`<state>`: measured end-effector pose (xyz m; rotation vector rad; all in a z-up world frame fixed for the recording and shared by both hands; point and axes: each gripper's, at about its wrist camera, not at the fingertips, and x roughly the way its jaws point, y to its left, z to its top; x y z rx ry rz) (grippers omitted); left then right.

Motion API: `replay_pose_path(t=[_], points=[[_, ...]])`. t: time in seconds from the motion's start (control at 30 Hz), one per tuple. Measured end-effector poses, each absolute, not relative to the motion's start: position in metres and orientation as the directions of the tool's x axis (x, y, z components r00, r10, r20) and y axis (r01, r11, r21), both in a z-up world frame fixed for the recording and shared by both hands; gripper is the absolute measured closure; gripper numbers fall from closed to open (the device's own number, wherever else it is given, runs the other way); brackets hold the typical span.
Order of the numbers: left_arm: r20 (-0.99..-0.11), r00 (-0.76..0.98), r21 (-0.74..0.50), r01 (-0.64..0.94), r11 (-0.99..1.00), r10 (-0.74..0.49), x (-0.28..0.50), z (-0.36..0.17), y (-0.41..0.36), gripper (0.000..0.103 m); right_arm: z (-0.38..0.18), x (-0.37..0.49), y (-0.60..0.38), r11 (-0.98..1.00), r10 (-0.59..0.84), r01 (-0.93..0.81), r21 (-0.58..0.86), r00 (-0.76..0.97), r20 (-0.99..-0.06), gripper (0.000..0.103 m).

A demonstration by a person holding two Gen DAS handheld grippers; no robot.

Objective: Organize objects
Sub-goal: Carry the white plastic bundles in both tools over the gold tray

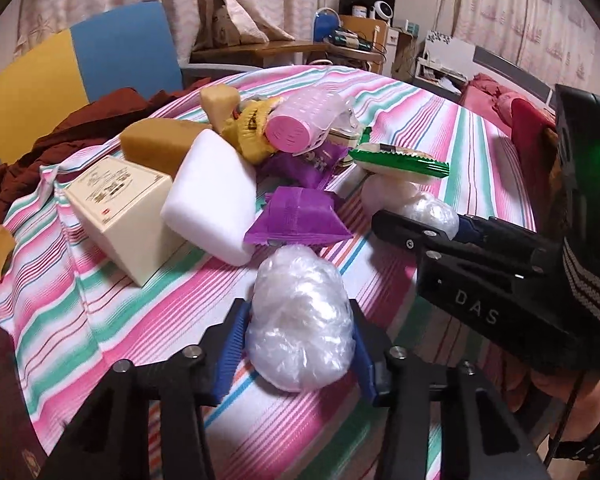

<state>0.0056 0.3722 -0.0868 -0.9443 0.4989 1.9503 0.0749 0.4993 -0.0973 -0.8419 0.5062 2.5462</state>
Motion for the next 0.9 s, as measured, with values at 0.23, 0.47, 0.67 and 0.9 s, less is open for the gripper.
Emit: replay_pose_path(t=[0.23, 0.47, 0.67, 0.9], points=[[-0.749, -0.359, -0.029, -0.822, -0.569, 0.557, 0.017, -0.087, 0.351, 0.065, -0.097, 0.072, 0.495, -0.856, 0.284, -0.489, 0.166, -0.714, -0.640, 0.065], [-0.730, -0.369, -0.042, -0.816, -0.577, 0.575, 0.030, -0.086, 0.325, 0.066, -0.094, 0.081, 0.477, -0.856, 0.260, -0.483, 0.181, -0.707, -0.657, 0.065], [-0.728, -0.381, -0.019, -0.820, -0.572, 0.570, 0.045, -0.083, 0.310, 0.066, -0.088, 0.088, 0.462, -0.863, 0.187, -0.455, 0.221, -0.692, -0.697, 0.065], [-0.698, -0.375, -0.089, -0.800, -0.593, 0.610, 0.051, -0.061, 0.265, 0.066, -0.078, 0.099, 0.442, -0.851, 0.073, -0.415, 0.322, -0.700, -0.710, 0.065]])
